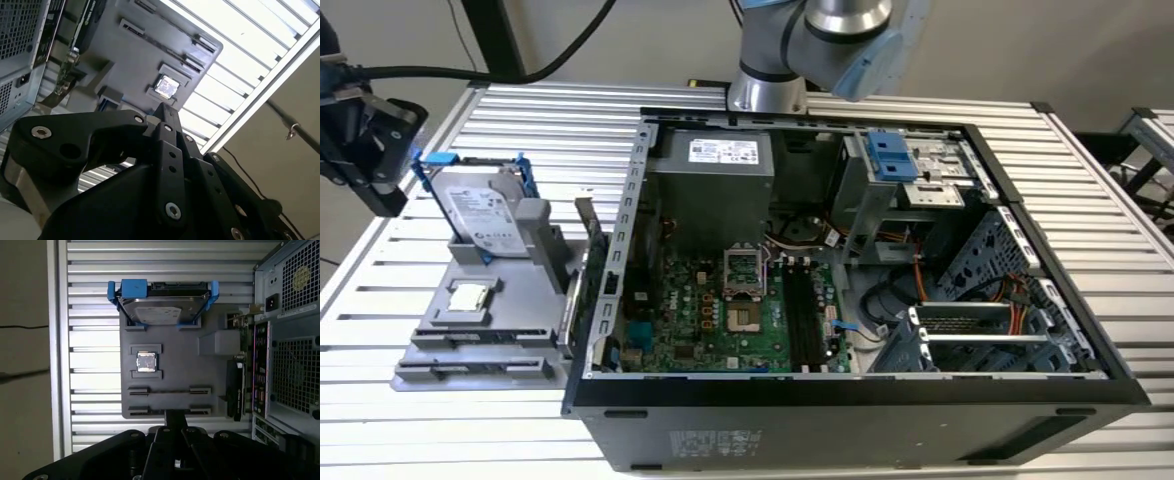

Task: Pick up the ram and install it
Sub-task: 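Reach for the ram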

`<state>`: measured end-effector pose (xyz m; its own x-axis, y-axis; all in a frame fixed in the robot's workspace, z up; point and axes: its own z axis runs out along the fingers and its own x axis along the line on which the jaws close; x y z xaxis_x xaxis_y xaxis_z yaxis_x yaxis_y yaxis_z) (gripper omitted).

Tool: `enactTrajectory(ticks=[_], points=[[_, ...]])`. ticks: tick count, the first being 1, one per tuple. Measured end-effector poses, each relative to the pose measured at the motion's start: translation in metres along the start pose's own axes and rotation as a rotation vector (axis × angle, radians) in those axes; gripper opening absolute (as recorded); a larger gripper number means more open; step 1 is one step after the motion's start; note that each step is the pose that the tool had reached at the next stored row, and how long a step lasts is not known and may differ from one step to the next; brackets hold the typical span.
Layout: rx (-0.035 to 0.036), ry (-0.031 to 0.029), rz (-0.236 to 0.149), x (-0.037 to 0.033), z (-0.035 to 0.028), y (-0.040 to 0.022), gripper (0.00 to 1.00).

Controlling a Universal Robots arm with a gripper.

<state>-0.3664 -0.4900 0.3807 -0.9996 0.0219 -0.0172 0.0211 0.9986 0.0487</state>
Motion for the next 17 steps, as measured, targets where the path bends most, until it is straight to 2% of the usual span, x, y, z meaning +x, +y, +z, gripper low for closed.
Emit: enactTrajectory(ticks=[2,7,15,17], points=[[0.0000,0.0000,0.000,0.0020,0.0001,-0.0013,0.00],[0.0000,0.0002,-0.001,0.0019,0.0001,-0.0076,0.00],[-0.0001,0.0009,-0.007,-0.0022,-0.0002,-0.0143,0.00],[0.0001,0.0008,-0.007,-0.0022,-0.0001,-0.0143,0.00]])
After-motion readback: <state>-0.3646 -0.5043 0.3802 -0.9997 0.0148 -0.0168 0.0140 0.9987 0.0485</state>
